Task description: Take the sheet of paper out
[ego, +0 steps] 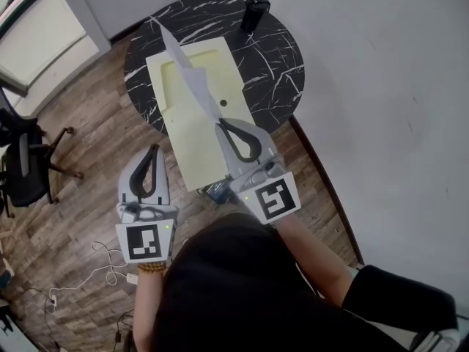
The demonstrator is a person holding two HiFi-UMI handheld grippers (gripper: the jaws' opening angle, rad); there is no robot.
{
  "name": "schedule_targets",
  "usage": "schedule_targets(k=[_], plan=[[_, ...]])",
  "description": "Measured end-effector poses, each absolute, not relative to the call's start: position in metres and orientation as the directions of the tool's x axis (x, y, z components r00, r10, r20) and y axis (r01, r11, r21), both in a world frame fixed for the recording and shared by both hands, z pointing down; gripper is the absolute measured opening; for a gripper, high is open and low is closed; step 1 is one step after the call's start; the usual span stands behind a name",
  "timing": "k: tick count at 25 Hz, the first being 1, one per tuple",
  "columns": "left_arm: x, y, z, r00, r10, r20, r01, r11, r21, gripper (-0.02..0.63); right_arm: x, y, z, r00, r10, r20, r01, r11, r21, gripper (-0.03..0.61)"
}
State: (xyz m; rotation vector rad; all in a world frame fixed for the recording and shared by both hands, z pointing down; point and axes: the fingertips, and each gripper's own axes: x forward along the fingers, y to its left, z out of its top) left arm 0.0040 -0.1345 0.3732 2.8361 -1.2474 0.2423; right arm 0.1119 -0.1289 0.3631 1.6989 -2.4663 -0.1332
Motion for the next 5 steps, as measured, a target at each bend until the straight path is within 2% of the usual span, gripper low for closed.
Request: schedule_targets(k=[5], plan=[[0.008,-0.1437,0.3776,0.66,-0.733,0.166,-0.74,-0.672,-0.027,0.008,0.118,-0.1399,0.3711,-0.357,-0.93,0.087,-0.916,0.367,0.162,0.002]])
